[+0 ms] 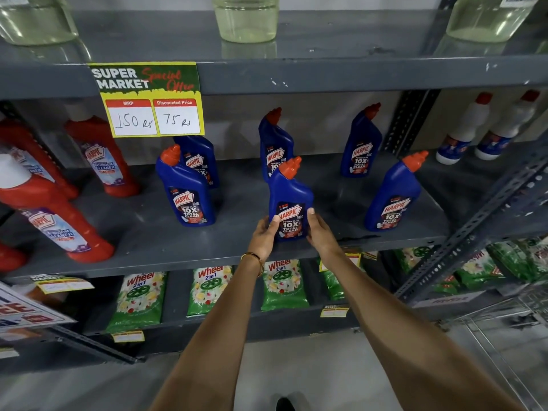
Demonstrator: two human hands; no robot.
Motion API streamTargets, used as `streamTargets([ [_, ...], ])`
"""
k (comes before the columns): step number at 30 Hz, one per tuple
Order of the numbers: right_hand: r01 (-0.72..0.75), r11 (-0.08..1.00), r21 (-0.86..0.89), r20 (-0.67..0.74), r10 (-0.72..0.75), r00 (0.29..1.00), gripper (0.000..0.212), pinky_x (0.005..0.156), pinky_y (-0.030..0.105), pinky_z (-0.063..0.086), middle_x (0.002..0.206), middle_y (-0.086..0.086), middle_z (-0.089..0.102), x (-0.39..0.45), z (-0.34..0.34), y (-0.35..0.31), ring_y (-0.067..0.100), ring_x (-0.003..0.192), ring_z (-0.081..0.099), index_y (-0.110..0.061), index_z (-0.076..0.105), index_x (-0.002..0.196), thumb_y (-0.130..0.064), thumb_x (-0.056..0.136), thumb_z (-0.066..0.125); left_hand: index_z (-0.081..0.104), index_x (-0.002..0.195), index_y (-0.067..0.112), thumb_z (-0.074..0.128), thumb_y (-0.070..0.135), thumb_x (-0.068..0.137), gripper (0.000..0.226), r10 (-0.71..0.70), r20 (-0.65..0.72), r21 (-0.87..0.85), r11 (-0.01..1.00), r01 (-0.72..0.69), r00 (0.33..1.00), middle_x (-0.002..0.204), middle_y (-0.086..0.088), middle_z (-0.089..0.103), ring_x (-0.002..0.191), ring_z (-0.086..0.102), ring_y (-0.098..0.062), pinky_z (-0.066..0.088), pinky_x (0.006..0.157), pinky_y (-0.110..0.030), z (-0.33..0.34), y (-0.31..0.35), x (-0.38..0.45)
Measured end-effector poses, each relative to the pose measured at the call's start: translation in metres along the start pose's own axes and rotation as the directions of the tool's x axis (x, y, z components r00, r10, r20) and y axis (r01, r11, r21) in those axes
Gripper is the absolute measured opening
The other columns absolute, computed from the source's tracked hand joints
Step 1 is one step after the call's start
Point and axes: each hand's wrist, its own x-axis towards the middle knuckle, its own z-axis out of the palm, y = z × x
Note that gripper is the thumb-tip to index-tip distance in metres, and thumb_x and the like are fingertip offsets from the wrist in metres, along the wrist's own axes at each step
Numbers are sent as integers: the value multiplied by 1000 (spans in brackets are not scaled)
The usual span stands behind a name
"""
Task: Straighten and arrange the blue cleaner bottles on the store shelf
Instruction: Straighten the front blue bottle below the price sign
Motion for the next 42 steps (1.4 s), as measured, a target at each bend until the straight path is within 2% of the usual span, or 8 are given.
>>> streamTargets([
  [6, 9, 998, 63, -118, -1, 993, 54, 106, 44, 39, 132, 7, 54, -7, 6, 5, 21, 119, 50, -25, 49, 124, -61, 85, 38, 48, 125, 17, 40, 51, 90, 49, 15, -50, 79, 997, -11, 999, 133, -9, 53, 117, 51, -24, 39, 94, -31, -8, -2, -5],
  [11, 55, 997, 44, -355, -36, 934, 46, 84, 32, 36, 109, 0, 52, -24, 24, 15, 17, 100, 48, -17, 52, 116, -52, 90, 38, 53, 122, 13, 37, 56, 88, 57, -45, -93, 84, 995, 52, 995, 137, -12, 49, 125, 45, -31, 33, 97, -35, -48, -7, -9],
  [16, 88, 996, -16, -588, -80, 805, 38, 77, 31, 34, 103, 16, 57, -41, 74, 17, 26, 93, 51, -1, 51, 106, -35, 95, 38, 53, 72, 26, 45, 52, 87, 31, -53, -101, 46, 997, 58, 994, 97, 1, 56, 101, 50, -22, 33, 86, -32, -112, -8, -17],
  [19, 76, 997, 19, -624, -48, 780, 40, 82, 36, 37, 113, 21, 59, -51, 119, 17, 35, 104, 54, -1, 51, 112, -35, 95, 38, 50, 72, 21, 43, 51, 88, 35, -25, -79, 76, 997, 31, 997, 90, 0, 54, 96, 48, -22, 35, 84, -33, -156, -9, -22],
  [24, 34, 998, -51, -383, -51, 923, 51, 94, 38, 34, 128, 17, 52, -50, 186, 15, 31, 113, 48, -8, 48, 123, -48, 93, 36, 54, 81, 19, 39, 54, 88, 39, -45, -115, 90, 994, 55, 992, 95, -2, 53, 97, 48, -24, 38, 81, -31, -217, -6, -13],
  [27, -46, 998, -53, -216, 33, 976, 64, 102, 37, 30, 146, 12, 38, -35, 211, 4, 30, 131, 38, -15, 37, 137, -57, 88, 36, 55, 120, 10, 38, 54, 89, 57, -88, -127, 16, 996, 90, 988, 126, -12, 54, 123, 45, -29, 36, 97, -35, -234, -1, -2],
  [35, -124, 985, 121, 53, 118, 992, 70, 111, 37, 26, 148, 2, 37, 14, 237, -23, 19, 134, 35, -25, 32, 140, -68, 84, 28, 29, 142, 20, 27, 64, 86, 71, -117, -33, -77, 991, 114, 993, 153, -5, 28, 140, 26, -21, 23, 109, -34, -239, 19, 27],
  [42, -112, 983, 144, 135, 92, 987, 68, 103, 28, 26, 148, 2, 37, 27, 226, -18, 15, 133, 36, -25, 32, 139, -66, 85, 25, 39, 138, 20, 27, 54, 92, 58, -37, 6, -184, 982, 37, 999, 144, -5, 44, 117, 43, -9, 31, 97, -23, -216, 13, 33],
])
